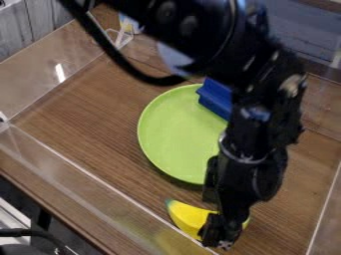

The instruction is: Put the banana in the green plate

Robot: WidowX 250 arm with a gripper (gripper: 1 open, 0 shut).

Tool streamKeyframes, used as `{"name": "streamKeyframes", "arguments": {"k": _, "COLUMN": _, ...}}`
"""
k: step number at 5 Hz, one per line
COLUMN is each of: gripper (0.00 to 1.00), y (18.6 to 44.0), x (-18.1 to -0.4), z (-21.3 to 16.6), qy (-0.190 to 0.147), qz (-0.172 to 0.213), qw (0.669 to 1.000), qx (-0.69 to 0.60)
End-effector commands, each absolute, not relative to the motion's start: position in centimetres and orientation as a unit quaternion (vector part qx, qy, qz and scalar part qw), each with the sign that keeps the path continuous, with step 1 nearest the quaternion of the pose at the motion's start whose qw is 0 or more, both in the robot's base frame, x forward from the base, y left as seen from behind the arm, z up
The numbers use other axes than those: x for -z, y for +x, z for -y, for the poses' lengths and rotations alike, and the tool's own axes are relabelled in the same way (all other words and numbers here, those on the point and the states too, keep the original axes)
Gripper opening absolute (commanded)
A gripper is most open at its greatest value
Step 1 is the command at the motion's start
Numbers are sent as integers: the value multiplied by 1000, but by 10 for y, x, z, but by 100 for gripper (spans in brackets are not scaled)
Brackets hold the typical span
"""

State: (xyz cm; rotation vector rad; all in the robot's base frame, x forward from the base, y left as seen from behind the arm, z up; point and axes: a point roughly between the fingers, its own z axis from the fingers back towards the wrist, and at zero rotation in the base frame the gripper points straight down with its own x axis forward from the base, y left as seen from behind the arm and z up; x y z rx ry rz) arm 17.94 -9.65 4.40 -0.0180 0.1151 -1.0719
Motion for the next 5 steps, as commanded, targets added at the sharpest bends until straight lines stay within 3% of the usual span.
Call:
{"name": "streamKeyframes", "arguments": {"k": 1, "gripper": 100, "y": 178, "x": -44, "z": 91, "qy": -7, "qz": -20, "qw": 856, "qx": 516}}
{"name": "streamKeyframes", "arguments": {"k": 3, "gripper": 100, "y": 179, "x": -36, "z": 84, "qy": -8, "qz": -15, "qw": 855, "qx": 518}}
{"name": "streamKeyframes", "arguments": {"k": 4, "gripper": 0, "y": 179, "x": -35, "z": 84, "qy": -10, "qz": -14, "qw": 855, "qx": 518}}
{"name": "streamKeyframes", "arguments": {"k": 5, "gripper": 0, "y": 180, "x": -37, "z": 84, "qy": -11, "qz": -11, "qw": 855, "qx": 519}}
